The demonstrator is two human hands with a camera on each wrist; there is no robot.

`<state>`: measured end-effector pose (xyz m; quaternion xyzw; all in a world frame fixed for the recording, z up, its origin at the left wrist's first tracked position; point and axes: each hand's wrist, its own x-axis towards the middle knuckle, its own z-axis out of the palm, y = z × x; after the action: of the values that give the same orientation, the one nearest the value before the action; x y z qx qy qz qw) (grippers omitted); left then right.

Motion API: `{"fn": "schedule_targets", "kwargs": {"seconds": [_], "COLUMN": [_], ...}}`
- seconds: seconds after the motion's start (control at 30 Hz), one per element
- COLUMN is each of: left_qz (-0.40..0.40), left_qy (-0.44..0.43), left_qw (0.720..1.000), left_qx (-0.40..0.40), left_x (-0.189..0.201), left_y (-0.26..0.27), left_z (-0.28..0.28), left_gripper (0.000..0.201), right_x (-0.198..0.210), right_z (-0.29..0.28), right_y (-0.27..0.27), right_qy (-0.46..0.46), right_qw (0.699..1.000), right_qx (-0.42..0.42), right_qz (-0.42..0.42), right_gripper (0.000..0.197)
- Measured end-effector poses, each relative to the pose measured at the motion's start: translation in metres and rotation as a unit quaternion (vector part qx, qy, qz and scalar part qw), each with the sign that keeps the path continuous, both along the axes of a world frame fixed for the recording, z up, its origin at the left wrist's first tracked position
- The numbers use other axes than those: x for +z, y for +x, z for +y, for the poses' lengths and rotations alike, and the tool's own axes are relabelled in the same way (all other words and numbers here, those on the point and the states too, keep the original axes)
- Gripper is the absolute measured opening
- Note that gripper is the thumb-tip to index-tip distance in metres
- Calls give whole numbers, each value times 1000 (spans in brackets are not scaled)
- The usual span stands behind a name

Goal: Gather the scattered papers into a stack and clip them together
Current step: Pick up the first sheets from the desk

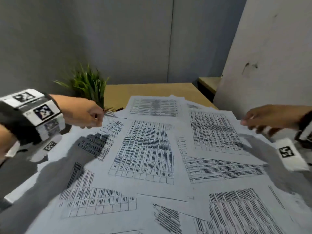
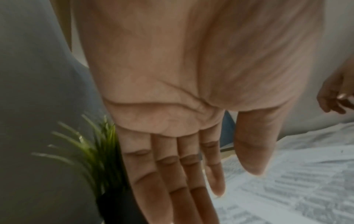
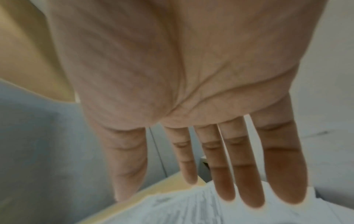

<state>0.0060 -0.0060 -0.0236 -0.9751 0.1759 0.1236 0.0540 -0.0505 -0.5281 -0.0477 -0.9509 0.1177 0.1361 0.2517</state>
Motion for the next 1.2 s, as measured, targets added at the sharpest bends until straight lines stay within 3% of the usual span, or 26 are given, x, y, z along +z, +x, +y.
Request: {"fn": "schedule_targets", "kwargs": {"seconds": [0.1,0.27,0.33,0.43,0.53,0.6,0.7,0.77,0.83,0.97,1.03,1.1,1.2], "left_qz": [-7,-2,6,14,20,21,16,25,29,20,36,80,166], "left_qy": [26,2,0,2,13,3,-43,-79,-137,-334,-420,-495,-608], "left_qw": [999,999,999,1000,1000,1000,999,996,990,942,907,865,776], "left_qx": [38,51,43,17,4,2,9,22,24,10,7,11,-23], "left_x": [-19,-27,-34,-47,-51,-50,-50,-49,-44,-25,-16,-10,-14], "left_y": [0,-6,-9,-8,-4,-3,-4,-9,-13,-23,-30,-35,-42], "left_z": [-6,-28,-41,-57,-65,-67,-66,-62,-58,-66,-80,-95,-111], "left_gripper": [13,23,30,41,42,47,52,52,51,54,66,69,51], "right_x": [-2,-46,-47,-37,-47,-57,-41,-26,-7,35,48,56,58], "right_z": [36,29,31,39,18,3,14,17,22,32,39,47,65], "right_y": [4,38,32,17,32,45,32,21,7,-14,-16,-18,-23], "right_qy": [-64,-161,-181,-119,-111,-91,-44,24,160,352,455,529,564], "right_qw": [997,984,978,983,987,990,991,979,944,865,815,767,734], "right_qx": [-16,-52,-80,-121,-119,-100,-77,-51,-33,-26,-19,-17,0], "right_qz": [43,61,65,63,1,-35,-103,-194,-288,-357,-358,-362,-378], "right_gripper": [86,118,96,64,67,59,16,16,14,12,29,38,42]}}
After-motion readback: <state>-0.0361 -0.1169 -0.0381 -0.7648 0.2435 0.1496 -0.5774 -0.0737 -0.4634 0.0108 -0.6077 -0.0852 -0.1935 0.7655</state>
